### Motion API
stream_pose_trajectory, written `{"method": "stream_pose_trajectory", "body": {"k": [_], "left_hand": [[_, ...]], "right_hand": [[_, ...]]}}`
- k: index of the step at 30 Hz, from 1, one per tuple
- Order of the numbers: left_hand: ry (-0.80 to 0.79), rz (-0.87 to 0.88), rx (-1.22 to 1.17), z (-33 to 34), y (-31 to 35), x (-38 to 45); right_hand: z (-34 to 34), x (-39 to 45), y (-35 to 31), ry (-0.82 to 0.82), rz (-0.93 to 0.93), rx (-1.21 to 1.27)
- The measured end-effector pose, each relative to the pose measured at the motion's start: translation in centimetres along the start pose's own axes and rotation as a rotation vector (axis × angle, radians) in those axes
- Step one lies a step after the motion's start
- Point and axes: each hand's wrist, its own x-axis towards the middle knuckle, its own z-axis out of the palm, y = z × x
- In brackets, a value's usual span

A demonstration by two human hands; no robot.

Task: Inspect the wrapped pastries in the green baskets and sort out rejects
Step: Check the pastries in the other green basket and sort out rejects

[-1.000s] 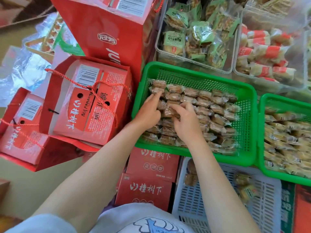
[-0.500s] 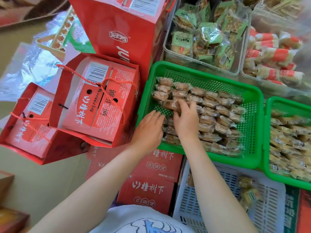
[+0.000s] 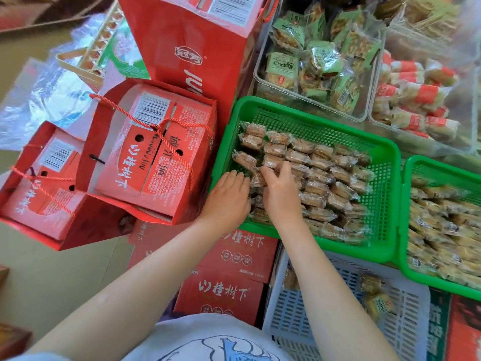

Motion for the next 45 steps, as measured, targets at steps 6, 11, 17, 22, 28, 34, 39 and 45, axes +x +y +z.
{"method": "stream_pose_trajectory", "body": {"k": [6,11,17,22,28,34,39,45], "left_hand": [[-0.006,-0.009,-0.084,-1.2,0.2,1.3],[0.023,-0.036,-0.262,-2.4,0.1,4.0],[0.121,-0.043,-0.452,-2.9,-0.2,1.9],[0.214,-0.023,-0.317,0.4,-1.1,-3.4],[0.265,0.061,-0.155,4.0,-1.8,-7.5],[0.215,0.044,-0.047,4.7,-1.9,-8.5],[0.192,0.053,0.009,4.4,-2.8,-8.8],[0.151,0.04,0.038,4.2,-2.6,-8.9]], "right_hand": [[0.3,0.4,0.0,0.037,0.159,0.112],[-0.6,-0.2,0.5,-0.017,0.163,0.135],[-0.1,1.3,-0.9,-0.099,0.119,0.235],[1.2,3.2,-1.9,-0.195,0.109,0.174],[0.7,3.3,-2.3,-0.213,0.154,0.123],[0.5,4.1,-2.0,-0.19,0.3,0.129],[0.2,3.4,-2.0,-0.282,0.223,0.181],[-2.2,2.2,-3.3,-0.201,0.029,-0.084]]}}
